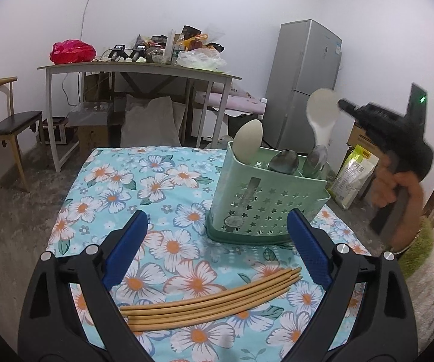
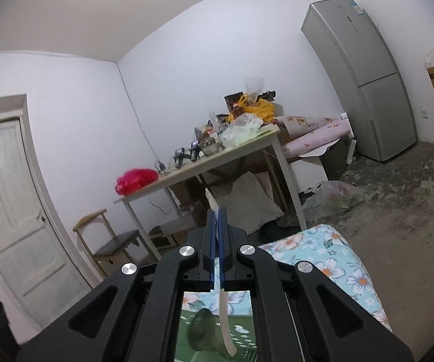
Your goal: Organize utensils
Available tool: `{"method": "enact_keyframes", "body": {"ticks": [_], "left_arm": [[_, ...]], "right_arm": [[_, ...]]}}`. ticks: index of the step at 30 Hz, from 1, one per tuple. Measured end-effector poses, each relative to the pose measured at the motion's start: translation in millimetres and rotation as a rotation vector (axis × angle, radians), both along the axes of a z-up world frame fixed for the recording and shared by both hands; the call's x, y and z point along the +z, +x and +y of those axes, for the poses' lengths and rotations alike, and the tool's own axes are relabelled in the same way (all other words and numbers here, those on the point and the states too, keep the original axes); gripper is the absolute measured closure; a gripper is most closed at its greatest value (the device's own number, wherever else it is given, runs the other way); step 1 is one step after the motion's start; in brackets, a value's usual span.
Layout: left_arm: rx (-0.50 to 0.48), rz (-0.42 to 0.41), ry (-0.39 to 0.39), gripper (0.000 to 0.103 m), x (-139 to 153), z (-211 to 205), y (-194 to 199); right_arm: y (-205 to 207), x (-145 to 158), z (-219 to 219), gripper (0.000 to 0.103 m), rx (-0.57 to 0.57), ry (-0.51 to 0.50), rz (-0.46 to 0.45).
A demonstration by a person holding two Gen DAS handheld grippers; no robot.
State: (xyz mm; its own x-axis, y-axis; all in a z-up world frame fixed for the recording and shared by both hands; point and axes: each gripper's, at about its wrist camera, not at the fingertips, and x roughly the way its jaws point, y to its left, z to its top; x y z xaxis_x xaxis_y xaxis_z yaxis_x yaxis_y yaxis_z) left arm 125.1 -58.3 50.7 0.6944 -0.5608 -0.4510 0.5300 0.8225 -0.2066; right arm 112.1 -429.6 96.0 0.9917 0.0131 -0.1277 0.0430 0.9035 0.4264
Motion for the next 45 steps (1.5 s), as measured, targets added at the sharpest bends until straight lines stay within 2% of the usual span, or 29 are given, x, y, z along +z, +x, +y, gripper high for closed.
{"method": "enact_keyframes", "body": {"ticks": [6,17,24,25,27,30,33,38,43,45], "left_arm": [[0.001,0.006,-0.006,0.013,-3.6,2.0,1.7],[0.005,0.004,-0.023,0.013,-3.8,7.5,-2.2],[0.010,0.004,-0.023,0.013,-3.4,10.1,-3.9],[0.012,0.007,-0.024,0.013,-3.9,11.2,-4.6],[0.015,0.014,-0.027,0.013,-4.8,13.5,-6.3],[0.021,0.023,-0.025,0.013,-6.0,16.4,-10.1],[0.025,0.025,-0.021,0.013,-6.8,21.5,-15.0],[0.041,0.047,-0.011,0.013,-11.8,31.9,-20.2],[0.057,0.092,0.011,0.013,-24.6,39.6,-27.6],[0.063,0.115,0.017,0.013,-31.8,42.1,-31.3]], "right_arm": [[7.4,-30.5,1.6,0.101,0.004,-0.029,0.055],[-12.2,-34.7,2.4,0.099,0.031,-0.054,0.112],[-24.2,-42.0,7.9,0.098,0.227,0.004,0.162],[-25.4,-43.1,11.8,0.096,0.244,0.004,0.170],[-30.1,-45.9,15.6,0.083,0.269,0.001,0.191],[-40.1,-47.6,16.5,0.069,0.283,0.015,0.204],[-55.7,-45.9,11.3,0.060,0.282,0.053,0.194],[-84.0,-47.3,15.0,0.053,0.292,0.098,0.192],[-92.0,-70.8,39.5,0.049,0.280,0.089,0.333],[-89.0,-88.0,56.0,0.043,0.241,0.050,0.445]]}}
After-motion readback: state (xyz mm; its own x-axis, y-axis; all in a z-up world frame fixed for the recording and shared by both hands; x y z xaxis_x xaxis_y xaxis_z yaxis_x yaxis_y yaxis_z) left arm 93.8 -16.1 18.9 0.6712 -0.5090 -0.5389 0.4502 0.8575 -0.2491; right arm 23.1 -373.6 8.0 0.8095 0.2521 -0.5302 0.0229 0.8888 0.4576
